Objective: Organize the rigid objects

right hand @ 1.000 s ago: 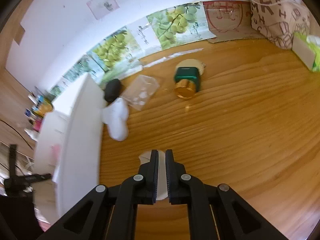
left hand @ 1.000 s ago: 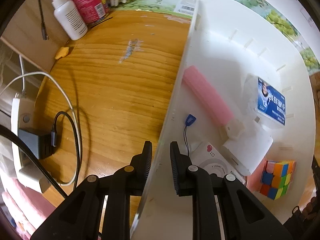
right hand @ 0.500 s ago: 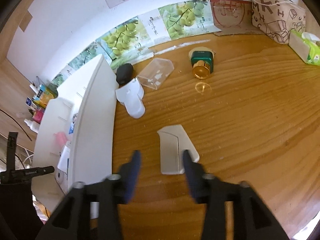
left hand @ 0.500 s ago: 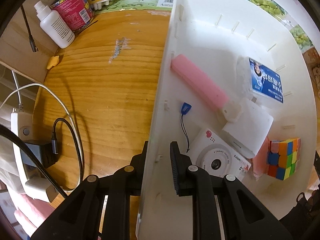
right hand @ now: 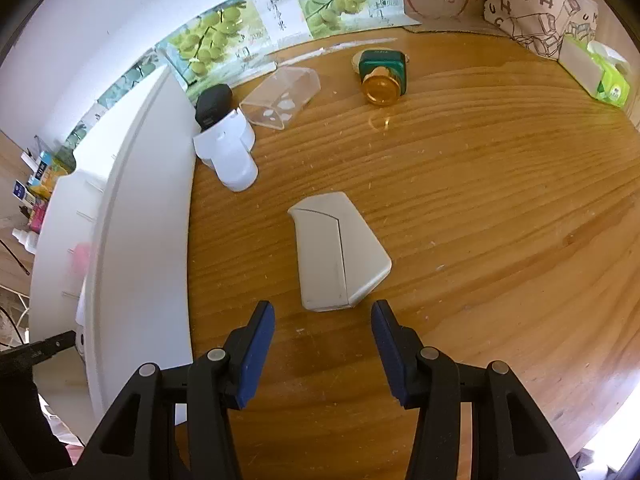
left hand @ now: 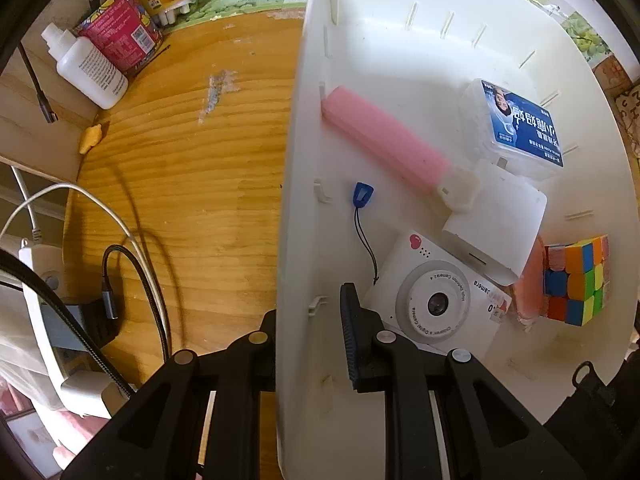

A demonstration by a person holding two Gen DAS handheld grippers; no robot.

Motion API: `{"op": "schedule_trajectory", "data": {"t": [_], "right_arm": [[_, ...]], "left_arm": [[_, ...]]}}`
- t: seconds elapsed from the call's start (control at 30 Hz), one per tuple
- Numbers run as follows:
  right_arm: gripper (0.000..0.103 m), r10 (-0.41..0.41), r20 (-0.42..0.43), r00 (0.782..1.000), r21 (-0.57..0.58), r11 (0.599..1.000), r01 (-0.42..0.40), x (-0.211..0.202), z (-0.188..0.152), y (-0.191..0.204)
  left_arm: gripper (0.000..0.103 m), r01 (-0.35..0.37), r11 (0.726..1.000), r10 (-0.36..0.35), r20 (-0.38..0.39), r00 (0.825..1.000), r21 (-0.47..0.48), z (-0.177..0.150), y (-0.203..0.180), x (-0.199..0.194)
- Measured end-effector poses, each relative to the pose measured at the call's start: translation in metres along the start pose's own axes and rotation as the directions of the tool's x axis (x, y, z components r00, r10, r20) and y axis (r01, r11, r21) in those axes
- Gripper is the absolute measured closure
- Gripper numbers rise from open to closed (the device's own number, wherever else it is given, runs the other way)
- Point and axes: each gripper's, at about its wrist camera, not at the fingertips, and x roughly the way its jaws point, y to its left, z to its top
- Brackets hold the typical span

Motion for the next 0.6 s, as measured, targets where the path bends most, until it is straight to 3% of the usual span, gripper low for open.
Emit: {"op": "schedule_trajectory", "data": {"t": [0.2, 0.37, 0.5, 0.53, 0.6], "right_arm": [[0.056, -0.027, -0.014, 1.000, -0.032, 0.999, 0.027, 0.0001, -0.0012, 0.0034], [0.079, -0.062, -0.027, 0.998, -0.056, 0.997, 0.061, 0.0012, 0.0025, 0.0039], [0.088, -0.069, -0.034, 0.997, -0.068, 0.995, 0.066, 0.0032, 0.0059, 0.0037], [0.096, -0.067, -0.034, 0.997, -0.063, 0.996, 0.065, 0.0036, 0.0063, 0.0029], [0.097, -0.053, -0.035, 0.998, -0.052, 0.997, 0.051, 0.0038, 0.0072, 0.0000]], "left_arm": [[0.083, -0.019, 1.000, 0.019, 0.005, 1.000, -0.002, 0.0012, -0.0026, 0.0031], [0.083, -0.007, 1.000, 0.007, -0.005, 1.000, -0.020, -0.0018, -0.0009, 0.0061], [0.083, -0.001, 1.000, 0.001, -0.007, 1.000, -0.031, -0.0011, 0.0038, 0.0079], [0.083, -0.001, 0.999, 0.000, -0.007, 1.000, -0.033, -0.0009, 0.0041, 0.0083], [0.083, 0.001, 0.999, -0.001, -0.008, 1.000, -0.036, -0.0011, 0.0048, 0.0093]]}}
